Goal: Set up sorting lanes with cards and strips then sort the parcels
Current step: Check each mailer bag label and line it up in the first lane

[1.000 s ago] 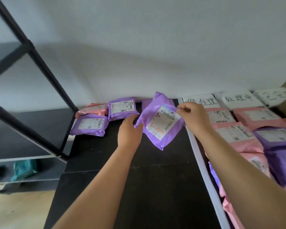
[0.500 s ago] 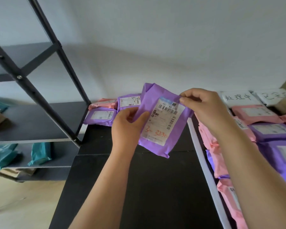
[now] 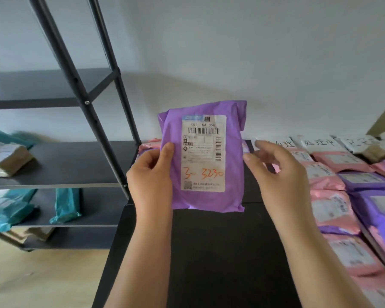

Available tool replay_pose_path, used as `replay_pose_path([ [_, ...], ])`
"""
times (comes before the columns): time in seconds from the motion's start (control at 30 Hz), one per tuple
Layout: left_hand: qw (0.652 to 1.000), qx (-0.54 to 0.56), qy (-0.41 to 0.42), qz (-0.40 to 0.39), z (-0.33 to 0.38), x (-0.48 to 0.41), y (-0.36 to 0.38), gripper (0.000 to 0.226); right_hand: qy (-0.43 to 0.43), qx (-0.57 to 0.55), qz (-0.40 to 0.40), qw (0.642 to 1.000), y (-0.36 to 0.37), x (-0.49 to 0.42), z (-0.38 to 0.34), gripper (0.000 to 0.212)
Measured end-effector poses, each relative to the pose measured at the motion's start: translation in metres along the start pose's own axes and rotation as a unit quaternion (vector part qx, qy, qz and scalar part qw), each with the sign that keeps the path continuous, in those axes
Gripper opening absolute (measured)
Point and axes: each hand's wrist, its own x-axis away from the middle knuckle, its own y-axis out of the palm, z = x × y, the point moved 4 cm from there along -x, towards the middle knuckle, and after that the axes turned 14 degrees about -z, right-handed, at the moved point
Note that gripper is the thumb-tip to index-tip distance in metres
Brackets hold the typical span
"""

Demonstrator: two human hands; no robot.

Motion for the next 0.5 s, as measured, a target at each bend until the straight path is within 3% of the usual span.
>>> replay_pose_path([
  [0.1, 0.999, 0.034, 0.002, -0.007, 0.004, 0.009, -0.016, 0.027, -0.026, 0.01, -0.031, 0.999, 0.013, 0.016, -0.016, 0.02],
  [0.27, 0.997, 0.069, 0.024, -0.018, 0.017, 0.024, -0.033, 0.034, -0.062, 0.007, 0.004, 0.998, 0.015, 0.035, -0.039, 0.006],
  [0.5, 0.99, 0.12, 0.06, -0.042, 0.042, 0.04, -0.052, 0.045, -0.054, -0.073, 0.0, 0.996, 0.007, 0.053, -0.064, 0.017],
])
